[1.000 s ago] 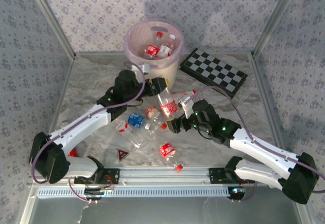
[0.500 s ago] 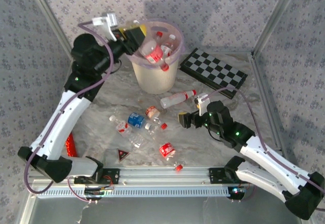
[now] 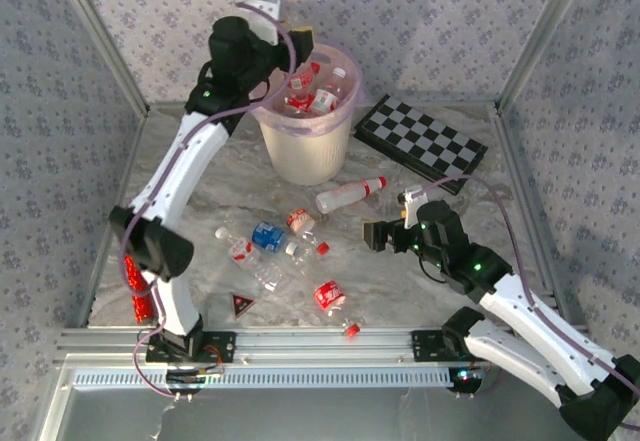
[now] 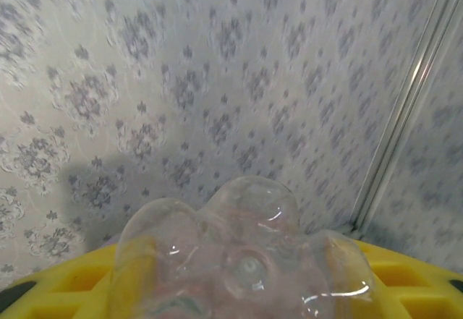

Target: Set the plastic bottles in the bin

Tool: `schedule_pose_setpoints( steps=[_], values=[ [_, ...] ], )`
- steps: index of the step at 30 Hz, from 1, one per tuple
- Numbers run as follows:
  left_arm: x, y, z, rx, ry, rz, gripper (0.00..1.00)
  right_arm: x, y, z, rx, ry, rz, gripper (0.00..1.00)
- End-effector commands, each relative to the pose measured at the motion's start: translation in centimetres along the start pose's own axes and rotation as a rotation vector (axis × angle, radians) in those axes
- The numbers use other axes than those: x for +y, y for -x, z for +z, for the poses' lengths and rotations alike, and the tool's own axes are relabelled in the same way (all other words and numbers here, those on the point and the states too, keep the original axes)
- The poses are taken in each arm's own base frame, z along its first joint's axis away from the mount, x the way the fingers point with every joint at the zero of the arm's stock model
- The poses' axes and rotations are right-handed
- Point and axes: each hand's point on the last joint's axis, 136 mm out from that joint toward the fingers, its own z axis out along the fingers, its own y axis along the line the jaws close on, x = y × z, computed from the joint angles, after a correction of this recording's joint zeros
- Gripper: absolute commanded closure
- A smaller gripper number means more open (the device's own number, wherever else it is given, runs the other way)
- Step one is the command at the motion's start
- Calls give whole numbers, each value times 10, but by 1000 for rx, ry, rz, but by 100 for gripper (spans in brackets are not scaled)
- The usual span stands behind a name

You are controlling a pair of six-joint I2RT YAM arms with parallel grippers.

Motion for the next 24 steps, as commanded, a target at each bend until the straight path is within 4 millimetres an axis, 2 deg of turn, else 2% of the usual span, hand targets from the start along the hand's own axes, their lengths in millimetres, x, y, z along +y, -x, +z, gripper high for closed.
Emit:
schedule_pose_setpoints(
  steps=[1, 4, 9, 14, 20, 22, 24],
  values=[
    [9, -24, 6, 143, 10, 135, 100, -7, -12, -2, 40, -25, 50, 0],
    [8, -65, 20, 264, -40, 99, 100, -9, -17, 0, 50, -29, 63, 0],
    [6, -129, 31, 380, -80, 4, 100, -13, -17, 4, 48, -54, 69, 0],
    [14, -176, 36, 454, -63, -41, 100, -25, -23, 5, 92, -123, 102, 0],
    [20, -211, 39, 508, -56, -80, 97, -53, -32, 10, 135, -233, 309, 0],
    [21, -212, 39, 505, -56, -86, 89, -62, -31, 14, 125, -258, 431, 0],
    [21, -208, 39, 498, -61, -93, 73, -73, -28, 19, 94, -276, 540, 1]
  ],
)
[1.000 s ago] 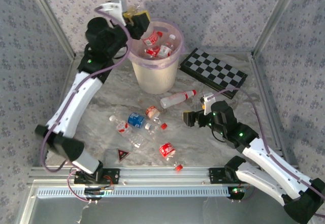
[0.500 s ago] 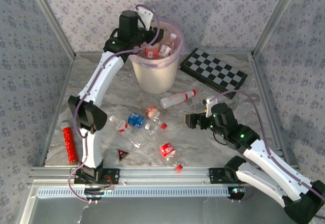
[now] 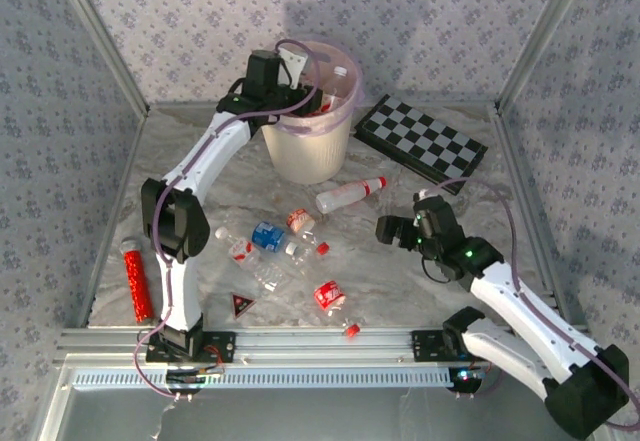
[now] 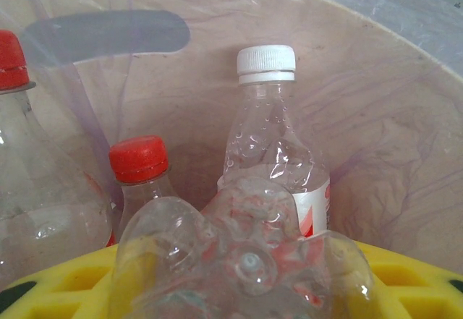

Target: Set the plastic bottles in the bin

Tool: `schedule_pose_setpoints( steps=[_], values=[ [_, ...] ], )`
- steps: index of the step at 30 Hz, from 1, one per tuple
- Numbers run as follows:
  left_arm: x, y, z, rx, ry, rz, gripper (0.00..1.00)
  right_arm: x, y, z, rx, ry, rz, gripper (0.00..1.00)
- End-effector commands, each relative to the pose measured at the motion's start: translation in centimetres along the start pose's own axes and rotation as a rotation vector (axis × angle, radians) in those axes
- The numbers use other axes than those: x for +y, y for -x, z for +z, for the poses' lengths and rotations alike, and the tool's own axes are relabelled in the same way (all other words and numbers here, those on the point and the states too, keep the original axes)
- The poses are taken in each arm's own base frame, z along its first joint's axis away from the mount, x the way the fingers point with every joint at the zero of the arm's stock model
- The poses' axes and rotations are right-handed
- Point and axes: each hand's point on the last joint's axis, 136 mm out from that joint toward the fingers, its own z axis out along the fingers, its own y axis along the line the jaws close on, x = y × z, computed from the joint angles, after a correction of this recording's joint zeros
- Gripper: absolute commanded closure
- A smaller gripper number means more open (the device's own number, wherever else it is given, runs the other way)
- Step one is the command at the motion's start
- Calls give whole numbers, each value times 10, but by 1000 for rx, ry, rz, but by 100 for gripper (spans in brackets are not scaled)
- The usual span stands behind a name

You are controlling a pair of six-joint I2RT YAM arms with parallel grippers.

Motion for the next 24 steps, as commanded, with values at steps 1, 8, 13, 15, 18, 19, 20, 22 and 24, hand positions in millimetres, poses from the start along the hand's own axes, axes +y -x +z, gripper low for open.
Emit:
schedule_pose_setpoints(
  steps=[1, 8, 13, 15, 18, 19, 20, 22, 24],
  values=[
    [1, -18, 10, 44, -26, -45, 65, -6, 18, 5, -44, -1, 226, 2],
    [-9, 21, -17, -14, -71, -34, 22, -10, 54, 31, -106, 43, 460, 7],
    [-21, 60, -51, -59, -73, 22, 3, 9, 73, 65, -55, 80, 498, 11],
    [-23, 76, -69, -82, -56, 56, 0, 18, 76, 80, -30, 91, 490, 14],
    [-28, 95, -99, -107, -34, 99, 0, 26, 80, 98, -2, 85, 492, 22],
    [-30, 99, -109, -110, -27, 106, 0, 28, 81, 103, -5, 85, 495, 25],
    [-32, 101, -120, -113, -18, 111, 0, 29, 82, 108, -8, 84, 502, 28],
    [-34, 102, -138, -112, -3, 107, 0, 31, 82, 119, -3, 80, 519, 31],
    [-38, 96, -158, -109, -1, 91, 0, 33, 82, 132, 22, 80, 528, 32]
  ],
)
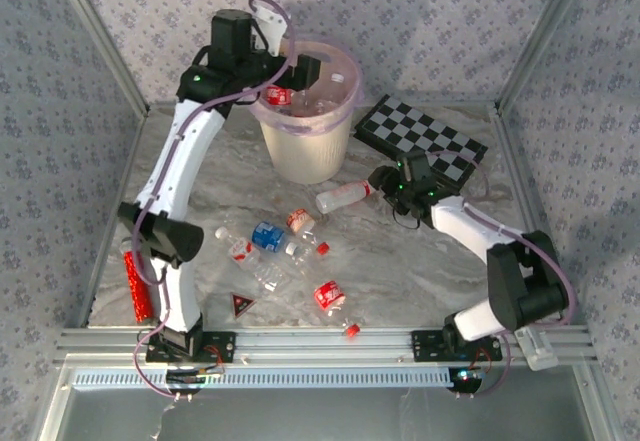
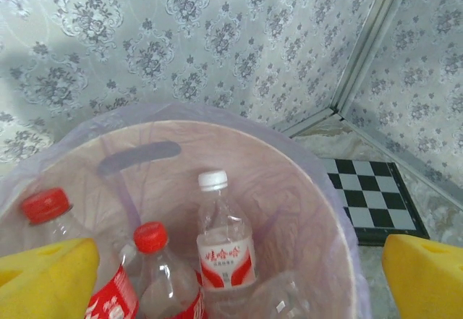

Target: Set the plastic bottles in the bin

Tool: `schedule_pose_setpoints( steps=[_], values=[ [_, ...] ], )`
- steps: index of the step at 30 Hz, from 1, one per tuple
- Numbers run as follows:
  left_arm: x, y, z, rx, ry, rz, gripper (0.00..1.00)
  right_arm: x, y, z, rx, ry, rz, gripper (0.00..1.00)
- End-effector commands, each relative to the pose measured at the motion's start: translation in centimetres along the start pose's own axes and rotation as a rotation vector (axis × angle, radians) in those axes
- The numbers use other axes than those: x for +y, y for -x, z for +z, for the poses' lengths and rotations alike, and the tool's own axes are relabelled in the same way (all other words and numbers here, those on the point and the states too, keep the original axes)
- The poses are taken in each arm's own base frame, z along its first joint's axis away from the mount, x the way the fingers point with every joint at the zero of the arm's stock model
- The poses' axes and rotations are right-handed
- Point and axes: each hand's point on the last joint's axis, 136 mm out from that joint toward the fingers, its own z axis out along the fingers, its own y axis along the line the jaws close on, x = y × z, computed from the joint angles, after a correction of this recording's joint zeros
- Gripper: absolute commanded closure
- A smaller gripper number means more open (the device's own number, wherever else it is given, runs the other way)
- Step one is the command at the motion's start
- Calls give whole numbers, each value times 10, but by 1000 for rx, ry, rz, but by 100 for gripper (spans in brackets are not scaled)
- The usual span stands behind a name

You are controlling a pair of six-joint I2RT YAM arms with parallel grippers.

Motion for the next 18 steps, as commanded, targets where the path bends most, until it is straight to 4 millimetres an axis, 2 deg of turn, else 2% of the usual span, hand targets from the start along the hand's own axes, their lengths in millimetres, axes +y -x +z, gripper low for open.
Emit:
schedule_pose_setpoints(
  steps=[1, 3, 8, 13, 18],
  values=[
    [-7, -2, -50, 19, 25, -1, 0, 14, 4, 16, 13, 26, 32, 32],
    [-12, -14, -70, 19, 28, -22, 0, 13, 3, 27, 28, 10, 37, 31],
    [-22, -58, -114, -10, 37, -88, 0, 3, -1, 50, 61, -61, 35, 26],
    [-29, -116, -132, 49, 27, -216, 1, 2, -5, 73, 84, -88, 38, 25],
    [-28, -152, -147, 55, 53, -306, 2, 0, -6, 93, 110, -101, 54, 26]
  ],
)
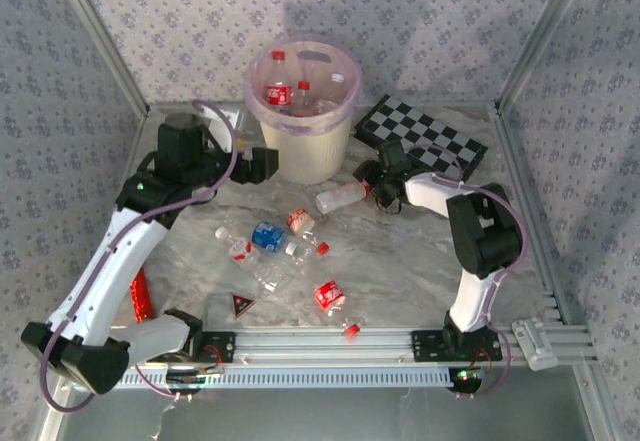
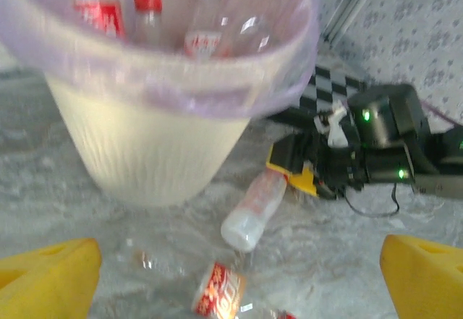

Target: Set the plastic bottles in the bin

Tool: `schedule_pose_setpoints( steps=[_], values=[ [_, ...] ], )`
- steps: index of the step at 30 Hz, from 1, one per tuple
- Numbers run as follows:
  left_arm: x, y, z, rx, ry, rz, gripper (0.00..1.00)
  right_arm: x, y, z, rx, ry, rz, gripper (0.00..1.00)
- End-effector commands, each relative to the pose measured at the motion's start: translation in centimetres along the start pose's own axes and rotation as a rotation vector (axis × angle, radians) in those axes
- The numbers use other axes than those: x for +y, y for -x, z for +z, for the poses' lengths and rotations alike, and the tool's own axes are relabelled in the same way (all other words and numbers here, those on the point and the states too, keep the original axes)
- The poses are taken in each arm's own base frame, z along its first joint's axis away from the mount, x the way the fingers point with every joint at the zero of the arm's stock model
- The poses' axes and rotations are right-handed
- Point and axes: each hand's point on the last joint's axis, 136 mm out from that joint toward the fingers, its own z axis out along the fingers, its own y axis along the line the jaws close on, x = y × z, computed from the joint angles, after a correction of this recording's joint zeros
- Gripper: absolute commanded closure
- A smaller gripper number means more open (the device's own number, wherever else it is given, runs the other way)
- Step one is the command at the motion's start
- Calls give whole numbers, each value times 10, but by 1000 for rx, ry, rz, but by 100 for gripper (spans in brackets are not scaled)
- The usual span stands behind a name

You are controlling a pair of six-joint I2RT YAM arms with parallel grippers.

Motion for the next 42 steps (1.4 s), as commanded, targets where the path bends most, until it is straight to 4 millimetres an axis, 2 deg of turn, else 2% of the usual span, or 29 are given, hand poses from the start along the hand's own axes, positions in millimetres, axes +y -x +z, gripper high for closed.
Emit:
schedule_pose_setpoints(
  steps=[1, 5, 9, 13, 19, 24, 28, 30, 35, 39, 42],
  values=[
    [2, 2, -12, -70, 2, -64, 2, 1, 1, 10, 17, -10, 24, 27],
    [7, -1, -12, -59, 29, -56, 2, 1, 1, 18, 21, -21, 24, 30],
    [-1, 6, -6, -74, -21, -91, 4, -4, 0, 22, 20, -34, 31, 39],
    [-2, 13, -2, -83, -27, -87, 5, -5, 6, 12, 10, -41, 22, 45],
    [-9, 23, -7, -88, -48, -89, 5, -4, 28, -30, -60, -48, -60, 61],
    [-10, 22, -10, -93, -53, -86, 5, -19, 47, -76, -92, -103, -160, 69],
    [-16, 26, -7, -92, -91, -102, 5, -15, 51, -115, -121, -73, -395, 71],
    [-26, 31, -7, -97, -144, -116, 5, -6, 40, -133, -98, -3, -571, 71],
    [-52, 50, -4, -132, -304, -176, 5, 30, -16, -181, -62, 304, -1019, 76],
    [-72, 58, 7, -131, -374, -190, 5, 47, -46, -215, -112, 466, -1196, 76],
    [-95, 57, 18, -107, -421, -174, 5, 63, -65, -239, -160, 599, -1277, 76]
  ],
)
